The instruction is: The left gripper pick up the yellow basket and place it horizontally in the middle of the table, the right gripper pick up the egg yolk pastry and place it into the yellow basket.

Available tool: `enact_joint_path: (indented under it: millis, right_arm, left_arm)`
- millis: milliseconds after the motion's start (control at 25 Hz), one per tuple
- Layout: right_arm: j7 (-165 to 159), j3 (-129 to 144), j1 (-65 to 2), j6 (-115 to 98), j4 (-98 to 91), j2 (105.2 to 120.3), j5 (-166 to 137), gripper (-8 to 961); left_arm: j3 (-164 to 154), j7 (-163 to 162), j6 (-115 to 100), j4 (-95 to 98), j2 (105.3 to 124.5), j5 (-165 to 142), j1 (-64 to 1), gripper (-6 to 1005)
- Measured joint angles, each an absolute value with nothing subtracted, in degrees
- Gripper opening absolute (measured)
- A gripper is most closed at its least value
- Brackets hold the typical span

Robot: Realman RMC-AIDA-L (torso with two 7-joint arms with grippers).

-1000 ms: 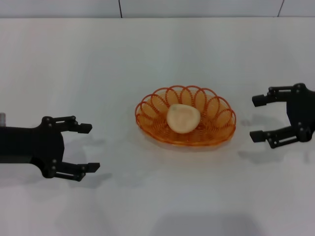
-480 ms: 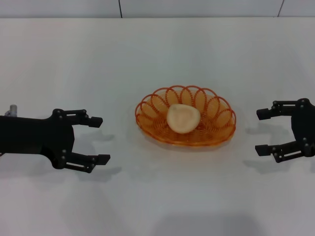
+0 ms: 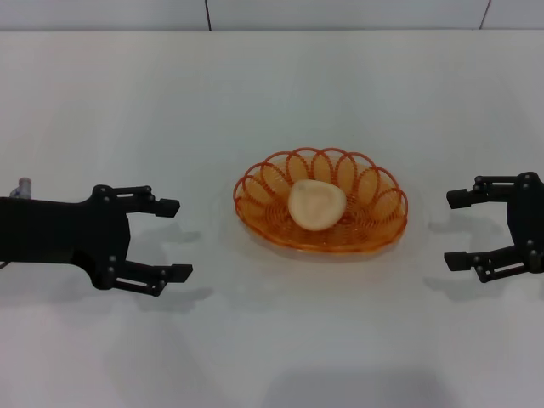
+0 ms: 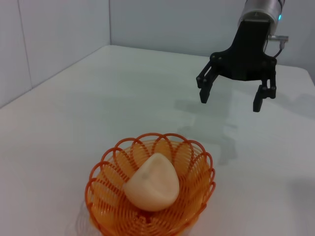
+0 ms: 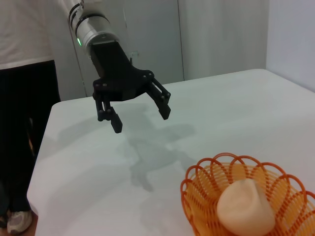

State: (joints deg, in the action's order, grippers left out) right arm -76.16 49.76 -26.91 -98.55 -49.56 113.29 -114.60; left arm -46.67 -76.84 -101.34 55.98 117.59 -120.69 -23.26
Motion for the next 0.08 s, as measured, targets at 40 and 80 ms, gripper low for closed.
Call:
enact_joint_path:
  millis: [40,80]
  right_arm:
    - [-76.2,49.8,-26.9,-98.5,-49.6,113.29,-114.6,869]
    - [-76.2,49.7,-26.9,-98.5,-49.5,113.28,-114.6,869]
  left_arm:
    - [-46.7,-76.9,-101.3,56.0,117.59,-120.7,-23.3,893]
    - [-46.8,-76.9,-101.3,56.0,117.59,-120.7,-23.3,893]
